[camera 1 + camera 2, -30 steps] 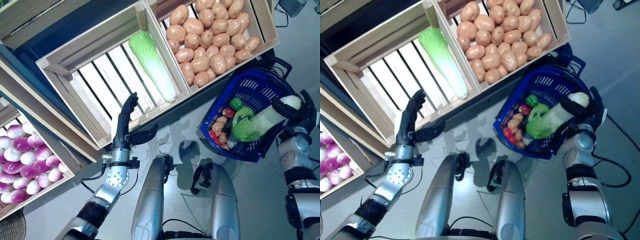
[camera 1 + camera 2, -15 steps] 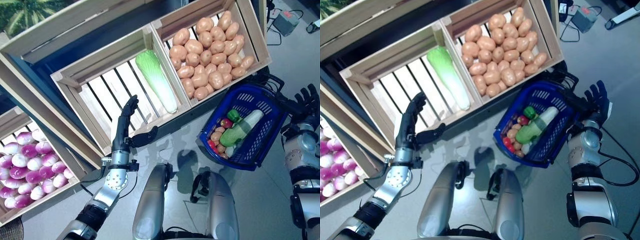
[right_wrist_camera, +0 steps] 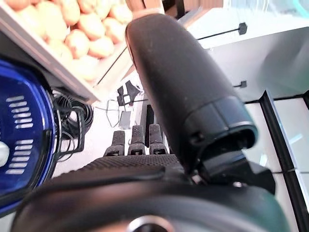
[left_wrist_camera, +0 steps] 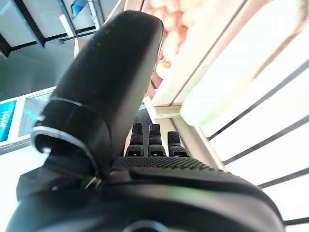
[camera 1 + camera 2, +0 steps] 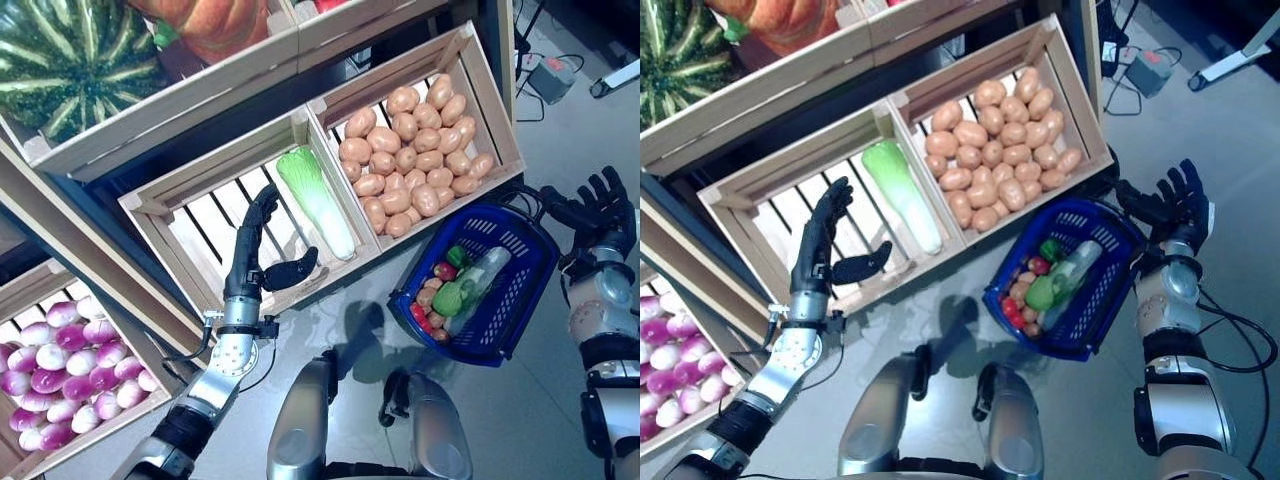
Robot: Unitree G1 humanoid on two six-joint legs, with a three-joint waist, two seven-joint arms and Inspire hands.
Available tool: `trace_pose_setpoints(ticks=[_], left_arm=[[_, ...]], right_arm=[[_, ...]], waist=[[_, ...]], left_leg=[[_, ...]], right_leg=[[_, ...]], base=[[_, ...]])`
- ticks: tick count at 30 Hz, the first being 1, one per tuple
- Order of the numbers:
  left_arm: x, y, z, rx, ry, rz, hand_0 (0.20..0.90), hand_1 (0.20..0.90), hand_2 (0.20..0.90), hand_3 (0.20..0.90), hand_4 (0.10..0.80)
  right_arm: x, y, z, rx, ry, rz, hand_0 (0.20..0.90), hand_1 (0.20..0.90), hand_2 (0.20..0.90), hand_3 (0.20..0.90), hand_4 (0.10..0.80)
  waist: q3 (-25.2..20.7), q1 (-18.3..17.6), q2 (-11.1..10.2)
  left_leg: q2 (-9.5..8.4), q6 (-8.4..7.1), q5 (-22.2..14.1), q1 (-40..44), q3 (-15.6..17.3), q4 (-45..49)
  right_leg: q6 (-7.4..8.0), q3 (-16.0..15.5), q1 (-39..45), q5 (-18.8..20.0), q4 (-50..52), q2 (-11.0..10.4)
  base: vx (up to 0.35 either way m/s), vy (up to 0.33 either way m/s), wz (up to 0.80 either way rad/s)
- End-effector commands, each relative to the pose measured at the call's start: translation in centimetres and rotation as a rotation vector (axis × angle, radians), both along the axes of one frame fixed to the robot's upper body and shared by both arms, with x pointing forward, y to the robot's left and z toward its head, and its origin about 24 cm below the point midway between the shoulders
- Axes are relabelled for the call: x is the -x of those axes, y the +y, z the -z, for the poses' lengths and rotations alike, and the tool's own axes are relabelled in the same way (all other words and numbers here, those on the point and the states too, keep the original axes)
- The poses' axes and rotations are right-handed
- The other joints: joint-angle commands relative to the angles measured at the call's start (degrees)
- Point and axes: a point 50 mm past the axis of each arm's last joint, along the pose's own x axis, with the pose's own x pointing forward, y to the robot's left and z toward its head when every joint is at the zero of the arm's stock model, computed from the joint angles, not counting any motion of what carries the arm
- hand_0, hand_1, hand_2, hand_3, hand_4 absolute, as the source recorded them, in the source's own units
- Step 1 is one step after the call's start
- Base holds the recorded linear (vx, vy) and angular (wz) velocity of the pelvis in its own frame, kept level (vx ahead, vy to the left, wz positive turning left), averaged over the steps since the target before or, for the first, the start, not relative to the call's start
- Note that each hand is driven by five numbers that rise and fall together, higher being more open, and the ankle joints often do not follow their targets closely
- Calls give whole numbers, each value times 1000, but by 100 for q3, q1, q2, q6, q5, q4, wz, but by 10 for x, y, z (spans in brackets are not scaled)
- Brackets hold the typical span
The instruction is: Put vegetables into the basket
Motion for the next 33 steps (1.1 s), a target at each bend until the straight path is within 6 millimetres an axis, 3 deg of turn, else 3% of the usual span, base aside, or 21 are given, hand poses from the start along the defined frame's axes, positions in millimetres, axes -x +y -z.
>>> trace_pose_setpoints(ticks=[1, 9, 14, 15, 20, 23, 28, 33], left_arm=[[6, -8, -18, 19, -130, 35, 900, 900, 900, 900, 800], [11, 0, 5, -105, -71, -104, 900, 900, 900, 900, 800], [6, 21, 14, -397, -80, -294, 900, 900, 900, 900, 800], [2, 32, 16, -507, -68, -357, 900, 900, 900, 900, 800], [-13, 76, -6, -870, -109, -536, 900, 900, 900, 900, 800], [-20, 101, -22, -1088, -89, -633, 900, 900, 900, 900, 800], [-28, 127, -45, -1276, -64, -727, 900, 900, 900, 900, 800], [-37, 141, -69, -1386, -101, -784, 900, 900, 900, 900, 800]], right_arm=[[8, 11, 0, 2, -128, -33, 900, 900, 900, 900, 800], [27, 72, 59, -122, -87, -203, 900, 900, 900, 900, 800], [45, 97, 78, -173, -80, -319, 900, 900, 900, 900, 800], [50, 102, 80, -172, -73, -349, 900, 900, 900, 900, 800], [53, 98, 71, -68, -63, -416, 900, 900, 900, 900, 800], [51, 87, 56, 7, -85, -436, 900, 900, 900, 900, 800], [49, 78, 39, 49, -134, -451, 900, 900, 900, 900, 800], [44, 76, 20, 108, -173, -478, 900, 900, 900, 900, 800]], waist=[[-943, 20, -261], [-1035, -134, -262], [-935, -361, -184], [-899, -446, -160], [-675, -776, -64], [-502, -958, -31], [-295, -1159, -21], [-150, -1311, 40]], left_leg=[[0, 364, -321, 285, 272, 18], [12, 401, -369, 602, 385, -116], [77, 417, -436, 498, 510, 119], [114, 425, -463, 426, 573, 228], [235, 414, -556, -182, 722, 838], [253, 403, -559, -654, 788, 1157], [299, 382, -478, -1263, 896, 1569], [358, 339, -433, -1728, 980, 1830]], right_leg=[[-515, 63, 406, 812, -867, 206], [-460, 201, 679, 818, -1009, 247], [-455, 343, 470, 729, -677, 245], [-452, 411, 338, 686, -520, 241], [-516, 619, -438, 477, 258, 231], [-538, 777, -1027, 400, 686, 210], [-536, 928, -1775, 338, 1200, 208], [-517, 996, -2313, 332, 1469, 241]], base=[[53, 37, 0], [65, 36, 2], [21, 53, -11], [-16, 87, -23], [-70, 93, -33], [-85, 105, -30], [-71, 70, -18], [-56, 72, -11]])
